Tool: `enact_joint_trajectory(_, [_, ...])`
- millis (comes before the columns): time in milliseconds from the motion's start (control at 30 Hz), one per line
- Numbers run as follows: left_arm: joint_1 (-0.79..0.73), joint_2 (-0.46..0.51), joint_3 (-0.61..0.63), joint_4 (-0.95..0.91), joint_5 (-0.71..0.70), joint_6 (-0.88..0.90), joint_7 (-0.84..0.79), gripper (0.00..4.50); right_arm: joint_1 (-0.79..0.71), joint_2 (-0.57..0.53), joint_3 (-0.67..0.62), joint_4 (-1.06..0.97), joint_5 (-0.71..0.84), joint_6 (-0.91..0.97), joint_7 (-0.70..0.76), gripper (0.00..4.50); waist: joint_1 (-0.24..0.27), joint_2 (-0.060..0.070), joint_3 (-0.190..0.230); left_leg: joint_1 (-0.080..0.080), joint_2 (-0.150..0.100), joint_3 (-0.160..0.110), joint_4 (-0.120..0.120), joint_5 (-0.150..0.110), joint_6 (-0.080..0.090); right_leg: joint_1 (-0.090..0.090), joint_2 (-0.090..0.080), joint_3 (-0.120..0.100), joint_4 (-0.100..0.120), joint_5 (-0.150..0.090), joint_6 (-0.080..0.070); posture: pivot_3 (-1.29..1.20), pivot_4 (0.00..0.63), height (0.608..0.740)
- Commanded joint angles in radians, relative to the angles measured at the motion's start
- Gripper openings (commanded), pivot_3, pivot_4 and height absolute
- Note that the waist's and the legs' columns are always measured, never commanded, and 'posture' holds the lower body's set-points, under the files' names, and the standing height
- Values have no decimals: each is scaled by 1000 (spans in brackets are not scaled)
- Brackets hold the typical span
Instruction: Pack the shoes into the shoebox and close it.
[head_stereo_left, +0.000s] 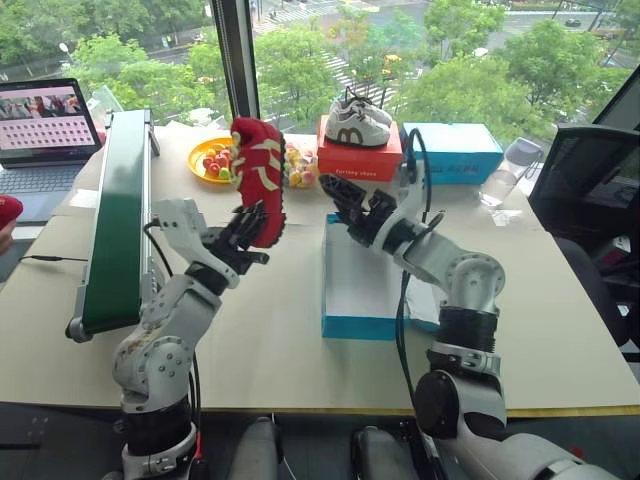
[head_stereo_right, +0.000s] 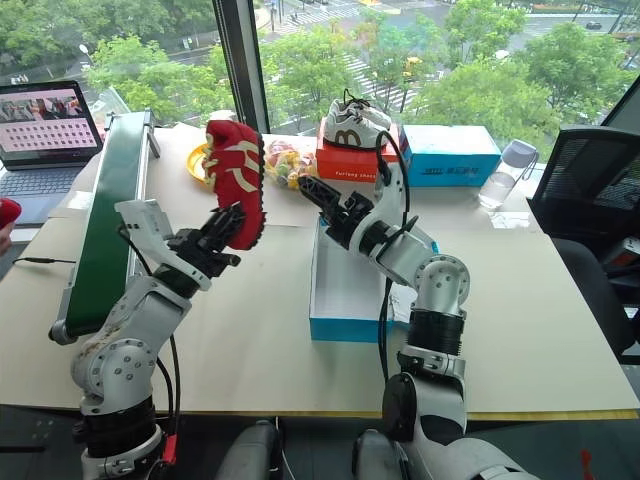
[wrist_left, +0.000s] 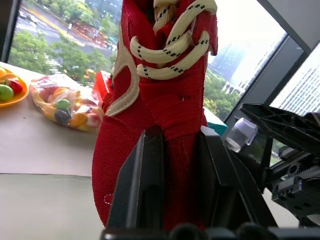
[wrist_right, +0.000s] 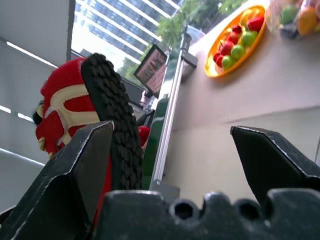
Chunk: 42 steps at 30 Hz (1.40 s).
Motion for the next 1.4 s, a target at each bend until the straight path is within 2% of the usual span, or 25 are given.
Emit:
enact_joint_trajectory(33, [-17,2,-36,-47,-54,3,-24,888,-46,13,-14,-53,120,43,-57,4500,-5,0,0,0,0,0,0,0,0,0,0,0,0,0,0,0,150,739])
enact_joint_trajectory(433, [-41,-9,-64,21,-93,0,-15,888,-15,56,17,-146,328,14,-183,4500,-8,2,1,0,0,0,0,0,1,0,1,0,0,0,0,0,150,739])
enact_joint_trajectory(633, [-35,-2,-57,17,-106,-1,-3,888,18,-10,43,-121,283,-34,-154,4500,-7,2,2,0,0,0,0,0,1,0,0,0,0,0,0,0,150,739])
enact_joint_trajectory(767, [-19,2,-59,-5,-117,7,8,888,25,-154,142,-127,113,-91,13,4500,-5,4,2,-1,0,0,1,1,1,0,0,0,0,0,0,0,150,739])
enact_joint_trajectory(900, [-13,7,-63,-17,-129,12,19,888,13,-234,213,-178,75,-98,165,4500,-7,5,3,-1,0,0,1,1,1,-1,0,0,-1,0,1,0,150,739])
enact_joint_trajectory(1067, [-11,15,-70,-19,-139,14,27,888,-3,-280,267,-243,85,-79,289,4500,-9,6,4,-3,0,0,1,1,1,-3,1,2,0,0,1,0,150,739])
enact_joint_trajectory(1167, [-13,17,-76,-23,-147,13,34,888,-4,-330,354,-260,-9,-98,363,4500,-6,6,4,-3,0,0,2,1,1,-3,1,2,0,0,1,0,150,739])
enact_joint_trajectory(1400, [-14,18,-88,-29,-155,12,46,888,-27,-348,440,-175,-172,-187,465,4500,-4,6,4,-4,-1,0,2,1,1,-4,1,1,0,0,1,0,150,739])
